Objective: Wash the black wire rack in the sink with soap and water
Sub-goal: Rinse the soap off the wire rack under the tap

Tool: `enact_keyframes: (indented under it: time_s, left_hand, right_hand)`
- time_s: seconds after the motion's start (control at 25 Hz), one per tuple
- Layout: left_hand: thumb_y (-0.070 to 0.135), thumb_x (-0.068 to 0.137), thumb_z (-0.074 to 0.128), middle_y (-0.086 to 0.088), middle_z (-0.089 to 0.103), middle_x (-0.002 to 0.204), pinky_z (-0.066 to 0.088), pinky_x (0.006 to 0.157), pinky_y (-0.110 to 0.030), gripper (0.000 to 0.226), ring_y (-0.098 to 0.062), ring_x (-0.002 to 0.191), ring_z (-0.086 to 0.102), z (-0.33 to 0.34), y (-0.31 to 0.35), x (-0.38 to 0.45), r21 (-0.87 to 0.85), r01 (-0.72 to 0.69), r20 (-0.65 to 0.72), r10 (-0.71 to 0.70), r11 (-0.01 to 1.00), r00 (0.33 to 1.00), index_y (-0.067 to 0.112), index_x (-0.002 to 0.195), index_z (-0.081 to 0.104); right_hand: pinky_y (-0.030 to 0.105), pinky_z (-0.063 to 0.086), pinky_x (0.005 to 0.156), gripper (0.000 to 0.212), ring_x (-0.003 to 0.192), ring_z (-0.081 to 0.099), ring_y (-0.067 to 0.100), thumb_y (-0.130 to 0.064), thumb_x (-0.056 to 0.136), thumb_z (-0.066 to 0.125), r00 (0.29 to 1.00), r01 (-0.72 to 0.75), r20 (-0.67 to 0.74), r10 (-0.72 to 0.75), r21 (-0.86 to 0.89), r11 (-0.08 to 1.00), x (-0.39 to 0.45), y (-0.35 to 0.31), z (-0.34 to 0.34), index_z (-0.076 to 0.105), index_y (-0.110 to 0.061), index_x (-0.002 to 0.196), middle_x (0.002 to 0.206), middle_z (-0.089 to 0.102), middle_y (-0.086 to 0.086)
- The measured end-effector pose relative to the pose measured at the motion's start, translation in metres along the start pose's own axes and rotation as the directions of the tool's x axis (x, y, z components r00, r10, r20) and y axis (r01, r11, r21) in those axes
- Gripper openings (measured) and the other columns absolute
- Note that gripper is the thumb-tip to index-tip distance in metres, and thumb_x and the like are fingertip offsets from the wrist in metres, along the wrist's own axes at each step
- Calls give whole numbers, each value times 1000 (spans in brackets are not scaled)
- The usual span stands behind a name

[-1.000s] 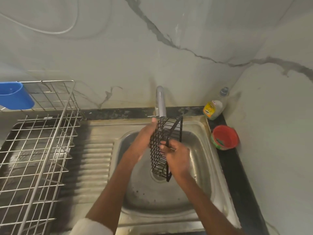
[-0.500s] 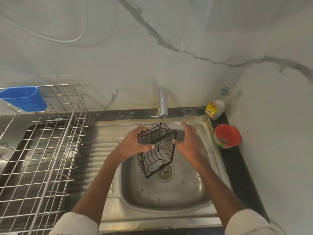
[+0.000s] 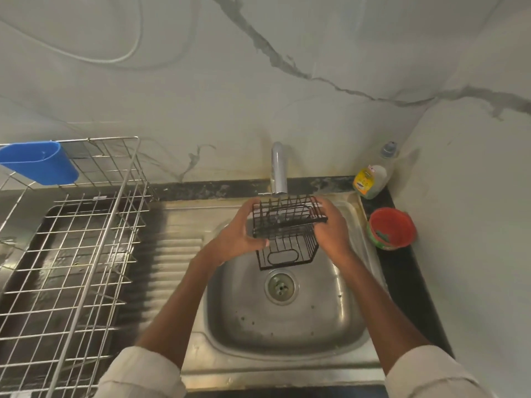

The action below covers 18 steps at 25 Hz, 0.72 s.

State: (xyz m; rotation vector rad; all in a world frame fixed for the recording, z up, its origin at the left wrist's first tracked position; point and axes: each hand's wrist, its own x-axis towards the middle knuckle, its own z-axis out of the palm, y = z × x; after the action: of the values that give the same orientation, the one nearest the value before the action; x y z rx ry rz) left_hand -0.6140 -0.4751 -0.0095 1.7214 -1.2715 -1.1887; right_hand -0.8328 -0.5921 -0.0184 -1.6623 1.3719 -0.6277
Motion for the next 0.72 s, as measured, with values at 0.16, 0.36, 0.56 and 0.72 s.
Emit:
enact_keyframes:
  time_s: [0.16,0.36,0.56,0.72]
  left_hand:
    - [4,108,55,4,66,132,58,95,-23,50,-17,118,67,34,21,32,-6,25,-131,-26,1000,991,24,153,48]
    - [7,105,60,3,78,115,49,113,-54,34,-20,113,70,40,16,65,-121,102,-130,-118,987,985,31,124,75]
    - [-4,101,58,2,79,122,51,110,-39,38,-19,122,70,46,34,44,-378,-24,-48,7,925,999,21,124,74]
    - [-5,104,33,-6,80,102,55,92,-38,42,-23,96,73,42,16,5,-764,102,-58,-225,637,973,12,115,70]
  right_hand:
    - [47,57,100,77,116,68,10,10,79,59,996,-35,-75,57,270,962,-23,8,-25,54,-34,142,123,70,-10]
    - [20,57,82,92,109,65,-2,4,70,82,999,11,50,-23,225,974,-54,3,-59,44,-38,141,124,61,-16]
    - [39,61,92,99,112,67,9,-14,57,91,996,61,49,-72,197,979,-69,14,-53,43,-39,139,126,61,-8]
    - [36,61,90,94,114,64,8,-9,59,90,981,161,62,-182,255,953,-88,15,-39,47,-60,125,126,52,-21]
